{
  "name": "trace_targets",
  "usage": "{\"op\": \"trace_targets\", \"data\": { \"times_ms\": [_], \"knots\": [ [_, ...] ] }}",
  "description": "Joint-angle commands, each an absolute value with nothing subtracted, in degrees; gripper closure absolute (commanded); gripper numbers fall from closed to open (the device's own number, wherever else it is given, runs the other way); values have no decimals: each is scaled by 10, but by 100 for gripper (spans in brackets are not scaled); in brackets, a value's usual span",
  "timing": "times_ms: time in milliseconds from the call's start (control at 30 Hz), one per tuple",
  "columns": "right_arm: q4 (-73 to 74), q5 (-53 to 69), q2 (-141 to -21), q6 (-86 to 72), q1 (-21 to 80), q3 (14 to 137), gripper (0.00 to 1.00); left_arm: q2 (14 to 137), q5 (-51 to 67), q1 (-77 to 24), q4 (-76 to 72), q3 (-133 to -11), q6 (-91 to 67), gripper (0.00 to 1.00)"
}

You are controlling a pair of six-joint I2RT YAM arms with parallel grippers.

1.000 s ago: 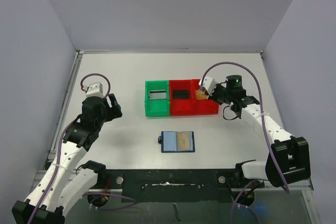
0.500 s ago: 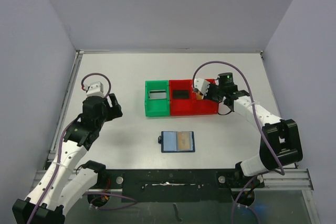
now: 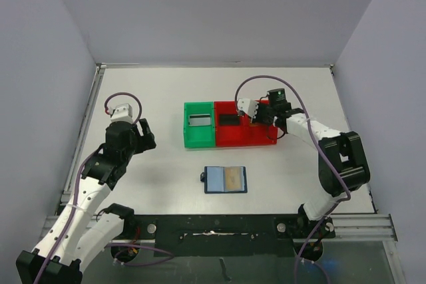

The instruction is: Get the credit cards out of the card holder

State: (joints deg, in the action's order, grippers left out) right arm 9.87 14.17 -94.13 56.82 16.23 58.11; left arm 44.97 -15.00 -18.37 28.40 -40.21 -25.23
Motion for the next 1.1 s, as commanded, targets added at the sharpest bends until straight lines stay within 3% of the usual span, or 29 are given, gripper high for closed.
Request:
{"op": "trace_targets", "data": {
  "times_ms": [0,1067],
  "knots": [
    [54,130,-963,594,168,621,100,449,-143,-182,249,-406,-244,26],
    [132,134,-1030,588,176,653,81,456,-136,-183,246,-405,-240,25]
  ]
}}
